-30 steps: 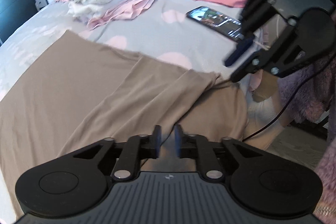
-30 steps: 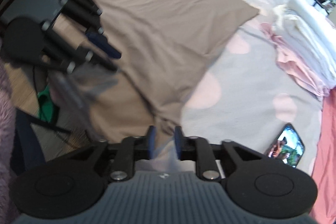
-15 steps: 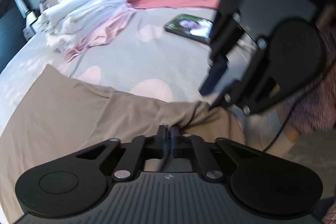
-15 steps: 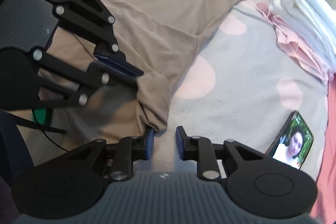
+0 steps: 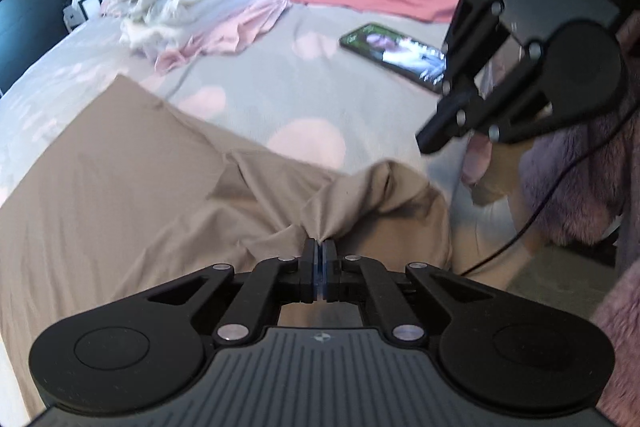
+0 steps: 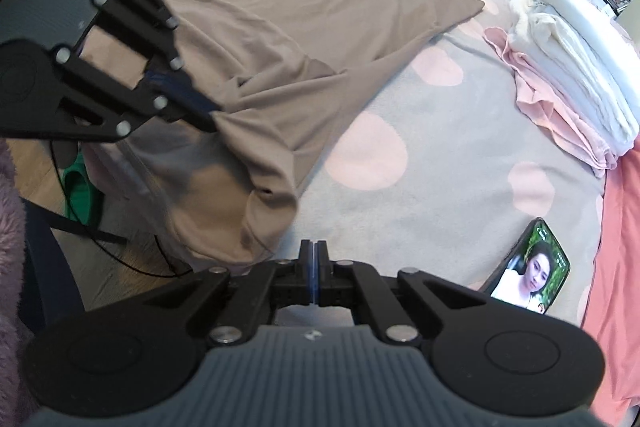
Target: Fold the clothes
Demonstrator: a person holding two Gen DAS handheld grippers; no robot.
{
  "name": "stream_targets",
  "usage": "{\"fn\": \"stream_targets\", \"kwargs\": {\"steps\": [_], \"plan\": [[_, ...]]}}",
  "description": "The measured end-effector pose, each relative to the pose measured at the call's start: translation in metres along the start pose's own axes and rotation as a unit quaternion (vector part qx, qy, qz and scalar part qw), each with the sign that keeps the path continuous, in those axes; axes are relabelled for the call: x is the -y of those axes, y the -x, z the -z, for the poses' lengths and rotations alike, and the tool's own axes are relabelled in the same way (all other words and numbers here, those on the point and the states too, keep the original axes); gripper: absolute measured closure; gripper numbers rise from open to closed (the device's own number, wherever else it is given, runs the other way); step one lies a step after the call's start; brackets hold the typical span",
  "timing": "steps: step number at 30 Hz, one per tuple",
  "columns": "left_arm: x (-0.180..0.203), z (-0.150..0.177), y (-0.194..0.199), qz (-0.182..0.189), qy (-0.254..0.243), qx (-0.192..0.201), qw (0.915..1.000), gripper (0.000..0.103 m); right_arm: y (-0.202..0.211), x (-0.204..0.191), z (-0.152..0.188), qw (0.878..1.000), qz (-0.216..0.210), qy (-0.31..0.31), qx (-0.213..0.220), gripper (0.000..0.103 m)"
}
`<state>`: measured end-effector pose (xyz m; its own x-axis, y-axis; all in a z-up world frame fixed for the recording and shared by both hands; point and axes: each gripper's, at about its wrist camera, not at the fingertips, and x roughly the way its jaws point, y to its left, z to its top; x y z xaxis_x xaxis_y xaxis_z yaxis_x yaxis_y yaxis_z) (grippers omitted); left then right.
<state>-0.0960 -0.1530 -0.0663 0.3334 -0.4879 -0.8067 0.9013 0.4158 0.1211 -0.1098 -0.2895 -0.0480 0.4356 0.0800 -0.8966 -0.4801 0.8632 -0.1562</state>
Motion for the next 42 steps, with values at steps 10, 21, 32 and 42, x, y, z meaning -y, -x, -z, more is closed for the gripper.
{"fn": "stream_targets", "kwargs": {"steps": [10, 21, 32, 42], "plan": [[-0.008, 0.004, 0.002, -0.015, 0.024, 0.015, 0.9995, 0.103, -0.007, 0.02, 0.004, 0.994, -0.077, -0.057, 0.05, 0.072], [-0.02, -0.004, -0.002, -0.024, 0.06, 0.031, 0.9974, 0.103, -0.009, -0.003, -0.004, 0.99, -0.134, -0.027, 0.044, 0.102], [-0.016, 0.007, -0.004, -0.029, 0.027, -0.033, 0.9987, 0.103, 0.015, -0.026, 0.008, 0.992, -0.116, 0.029, 0.032, 0.096], [-0.008, 0.003, 0.003, -0.024, -0.001, 0.008, 0.9997, 0.094, -0.008, 0.001, -0.005, 0.99, -0.124, -0.056, 0.033, 0.069]]}}
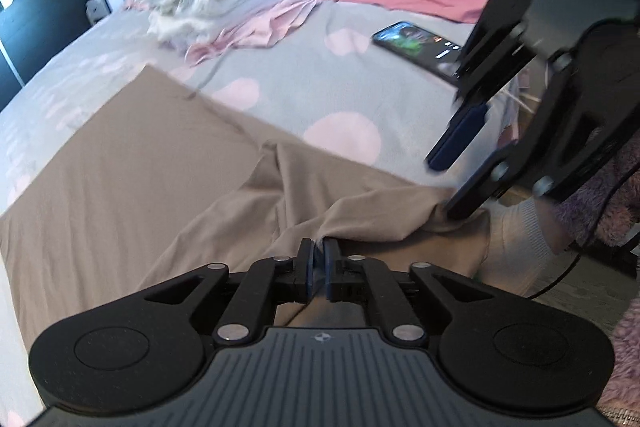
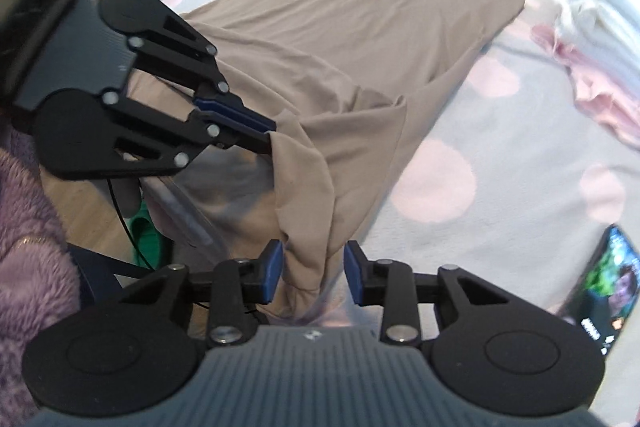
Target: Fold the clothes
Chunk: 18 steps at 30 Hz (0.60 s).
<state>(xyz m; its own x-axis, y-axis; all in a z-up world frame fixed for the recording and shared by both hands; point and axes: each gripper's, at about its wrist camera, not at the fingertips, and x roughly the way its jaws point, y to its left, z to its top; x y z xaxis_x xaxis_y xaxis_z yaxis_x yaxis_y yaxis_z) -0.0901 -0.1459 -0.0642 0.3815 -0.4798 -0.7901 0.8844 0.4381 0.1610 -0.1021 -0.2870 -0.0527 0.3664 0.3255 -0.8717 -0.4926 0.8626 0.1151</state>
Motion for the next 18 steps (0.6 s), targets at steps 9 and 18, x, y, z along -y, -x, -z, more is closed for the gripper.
{"fn": "stream_targets", "kwargs": {"steps": [9, 18], "plan": [[0.019, -0.006, -0.005, 0.005, -0.101, 0.021, 0.9946, 0.064, 0.021, -0.013, 0.012, 0.996, 0.045, 0.075, -0.021, 0.101], [0.032, -0.009, -0.029, 0.002, -0.167, 0.011, 0.986, 0.08, 0.016, 0.002, 0.019, 0.988, 0.122, 0.066, -0.063, 0.101]]}}
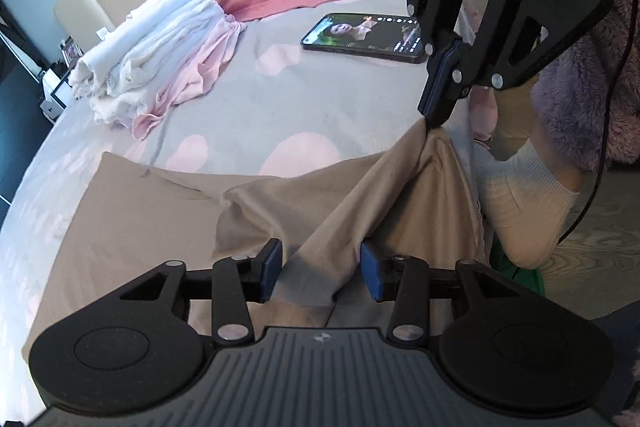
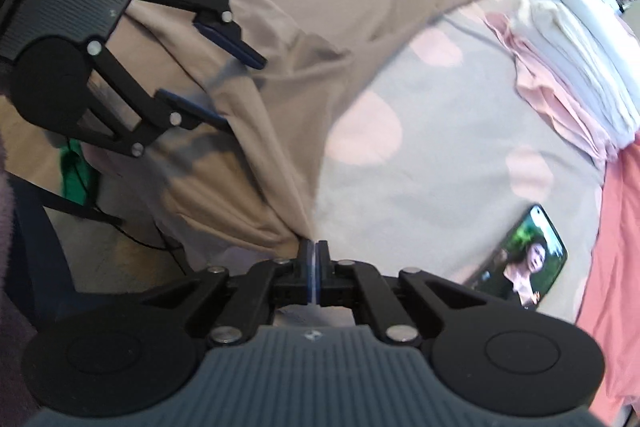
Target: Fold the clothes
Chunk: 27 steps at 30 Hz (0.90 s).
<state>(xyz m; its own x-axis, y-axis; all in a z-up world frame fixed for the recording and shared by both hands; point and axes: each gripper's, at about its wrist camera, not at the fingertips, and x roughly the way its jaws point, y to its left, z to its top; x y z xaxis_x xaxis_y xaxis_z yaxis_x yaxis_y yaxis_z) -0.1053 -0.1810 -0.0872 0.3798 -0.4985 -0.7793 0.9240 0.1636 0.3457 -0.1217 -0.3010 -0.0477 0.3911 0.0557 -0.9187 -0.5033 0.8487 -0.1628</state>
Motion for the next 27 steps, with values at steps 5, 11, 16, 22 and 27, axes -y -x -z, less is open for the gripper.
{"fn": "stream_targets", "kwargs": {"steps": [5, 11, 16, 22, 27], "plan": [[0.016, 0.002, 0.003, 0.041, -0.023, -0.002, 0.9989, 0.1, 0.002, 0.002, 0.001, 1.0, -0.004, -0.001, 0.007, 0.097], [0.028, 0.008, 0.014, 0.036, -0.025, 0.002, 0.999, 0.1, 0.018, -0.012, -0.002, 0.995, -0.039, 0.037, 0.081, 0.06], [0.026, 0.015, 0.025, 0.043, 0.005, 0.0, 0.9991, 0.1, -0.009, -0.04, -0.003, 0.991, -0.027, 0.121, 0.041, 0.085], [0.013, 0.033, 0.05, 0.009, 0.046, -0.015, 0.9988, 0.093, -0.01, -0.034, -0.001, 0.993, -0.021, 0.114, 0.001, 0.1], [-0.007, 0.06, 0.069, -0.034, 0.106, -0.052, 0.9925, 0.089, 0.011, -0.029, -0.012, 0.994, -0.026, 0.103, 0.037, 0.09]]}}
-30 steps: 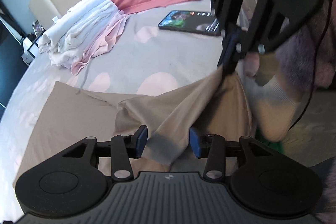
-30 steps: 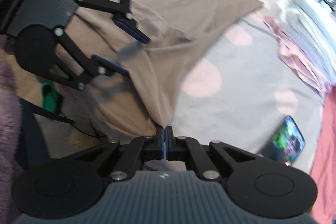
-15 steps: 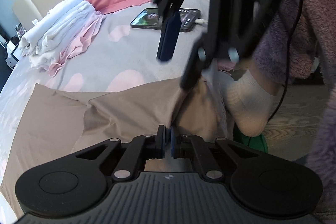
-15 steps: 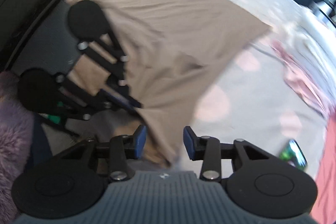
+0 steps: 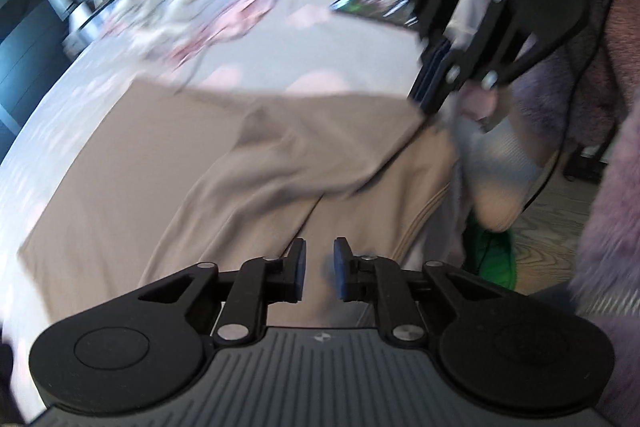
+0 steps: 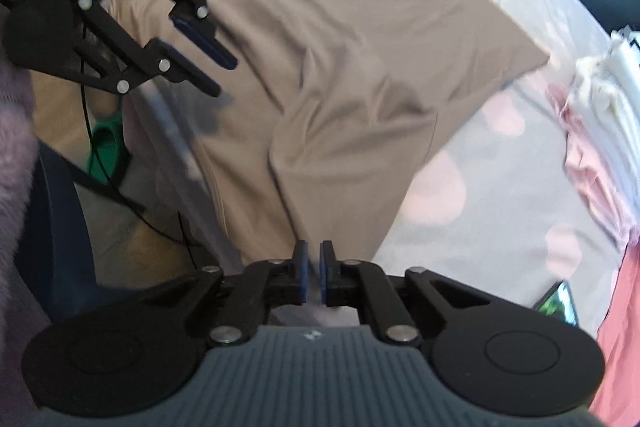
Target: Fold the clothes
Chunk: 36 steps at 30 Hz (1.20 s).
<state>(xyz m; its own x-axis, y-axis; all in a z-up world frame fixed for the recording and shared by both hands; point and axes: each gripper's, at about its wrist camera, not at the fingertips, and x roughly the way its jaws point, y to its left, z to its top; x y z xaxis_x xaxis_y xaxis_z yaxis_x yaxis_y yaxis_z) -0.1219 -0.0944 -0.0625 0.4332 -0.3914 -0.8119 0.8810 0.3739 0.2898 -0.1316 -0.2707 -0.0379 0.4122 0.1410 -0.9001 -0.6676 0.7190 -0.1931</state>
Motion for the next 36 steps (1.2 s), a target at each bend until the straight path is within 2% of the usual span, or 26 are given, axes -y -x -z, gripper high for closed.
{"fn": "stream_targets", "kwargs": {"steps": [1, 3, 6, 8, 11, 14, 16, 19, 23, 24, 27, 31, 35, 36], "plan": [[-0.007, 0.005, 0.003, -0.012, 0.017, -0.007, 0.9998, 0.089, 0.002, 0.0, -0.003, 1.0, 0.001, 0.003, 0.005, 0.088], [-0.021, 0.016, 0.01, -0.037, 0.05, -0.022, 0.9978, 0.089, 0.005, -0.001, -0.009, 1.0, 0.002, 0.012, 0.011, 0.074], [-0.051, 0.034, 0.028, -0.081, 0.11, -0.039, 0.9899, 0.088, 0.004, 0.0, -0.014, 0.999, -0.002, 0.031, 0.015, 0.073], [-0.072, 0.048, 0.041, -0.114, 0.154, -0.051, 0.9802, 0.087, 0.003, -0.001, -0.018, 0.999, -0.003, 0.041, 0.016, 0.073], [-0.104, 0.069, 0.057, -0.144, 0.227, -0.06, 0.9614, 0.08, -0.003, 0.003, -0.027, 0.999, 0.0, 0.045, 0.019, 0.073], [-0.139, 0.085, 0.063, -0.151, 0.298, -0.053, 0.941, 0.079, -0.018, 0.0, -0.038, 0.999, 0.007, 0.045, 0.024, 0.073], [-0.16, 0.089, 0.06, -0.146, 0.328, -0.044, 0.9323, 0.079, -0.016, 0.003, -0.044, 0.999, 0.012, 0.042, 0.028, 0.073], [-0.179, 0.091, 0.045, -0.128, 0.324, -0.054, 0.9358, 0.079, -0.018, 0.007, -0.051, 0.999, 0.015, 0.032, 0.031, 0.073], [-0.183, 0.104, 0.02, -0.122, 0.286, -0.113, 0.9436, 0.079, -0.02, 0.023, -0.062, 0.999, 0.036, 0.007, 0.023, 0.073], [-0.182, 0.106, 0.017, -0.123, 0.283, -0.119, 0.9437, 0.079, -0.021, 0.027, -0.065, 0.999, 0.043, -0.001, 0.02, 0.073], [-0.177, 0.113, 0.015, -0.121, 0.294, -0.123, 0.9401, 0.079, -0.026, 0.058, -0.071, 0.996, 0.048, -0.074, 0.02, 0.074], [-0.171, 0.113, 0.017, -0.121, 0.284, -0.112, 0.9445, 0.093, -0.039, 0.103, -0.085, 0.981, 0.041, -0.19, 0.016, 0.074], [-0.168, 0.112, 0.023, -0.126, 0.279, -0.095, 0.9471, 0.098, -0.059, 0.132, -0.096, 0.957, -0.002, -0.289, 0.011, 0.074], [-0.167, 0.112, 0.024, -0.129, 0.28, -0.091, 0.947, 0.099, -0.066, 0.131, -0.099, 0.956, -0.001, -0.292, 0.004, 0.074]]}}
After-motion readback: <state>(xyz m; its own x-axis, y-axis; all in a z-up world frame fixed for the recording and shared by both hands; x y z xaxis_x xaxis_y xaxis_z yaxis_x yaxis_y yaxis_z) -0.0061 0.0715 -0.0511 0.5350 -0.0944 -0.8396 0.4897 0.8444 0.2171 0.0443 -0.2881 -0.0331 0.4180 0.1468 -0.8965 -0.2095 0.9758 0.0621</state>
